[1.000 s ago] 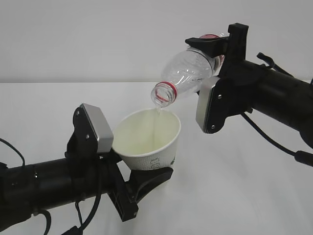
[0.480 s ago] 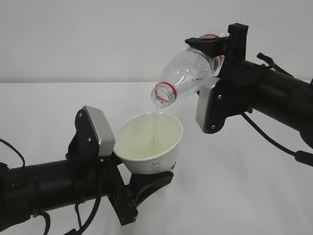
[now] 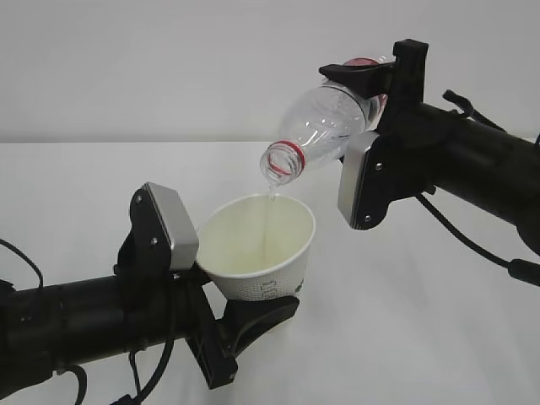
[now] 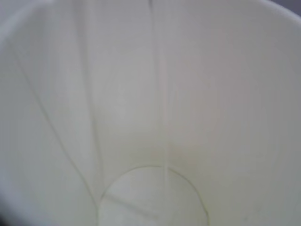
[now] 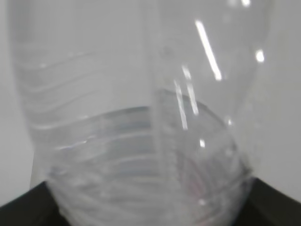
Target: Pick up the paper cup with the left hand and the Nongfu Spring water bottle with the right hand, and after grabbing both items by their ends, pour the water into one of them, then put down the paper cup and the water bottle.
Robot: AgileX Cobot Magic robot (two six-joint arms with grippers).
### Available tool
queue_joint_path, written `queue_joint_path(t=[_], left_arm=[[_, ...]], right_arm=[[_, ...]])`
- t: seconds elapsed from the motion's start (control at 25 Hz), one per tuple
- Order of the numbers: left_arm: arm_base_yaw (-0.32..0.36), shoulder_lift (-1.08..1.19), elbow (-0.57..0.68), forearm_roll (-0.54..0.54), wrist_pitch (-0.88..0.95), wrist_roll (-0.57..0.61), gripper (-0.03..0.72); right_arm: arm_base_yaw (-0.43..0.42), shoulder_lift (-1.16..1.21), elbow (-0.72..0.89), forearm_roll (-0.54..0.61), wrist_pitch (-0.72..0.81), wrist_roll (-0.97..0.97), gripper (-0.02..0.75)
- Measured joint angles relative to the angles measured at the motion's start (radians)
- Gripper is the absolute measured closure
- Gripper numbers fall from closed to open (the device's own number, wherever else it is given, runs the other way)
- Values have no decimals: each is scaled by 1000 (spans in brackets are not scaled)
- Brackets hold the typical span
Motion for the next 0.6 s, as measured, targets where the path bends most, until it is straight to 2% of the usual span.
queue_joint_path(t=[0.6], left_arm=[[0, 0, 0, 1, 2, 0, 179]], right_arm=[[0, 0, -32, -3, -2, 0, 225]])
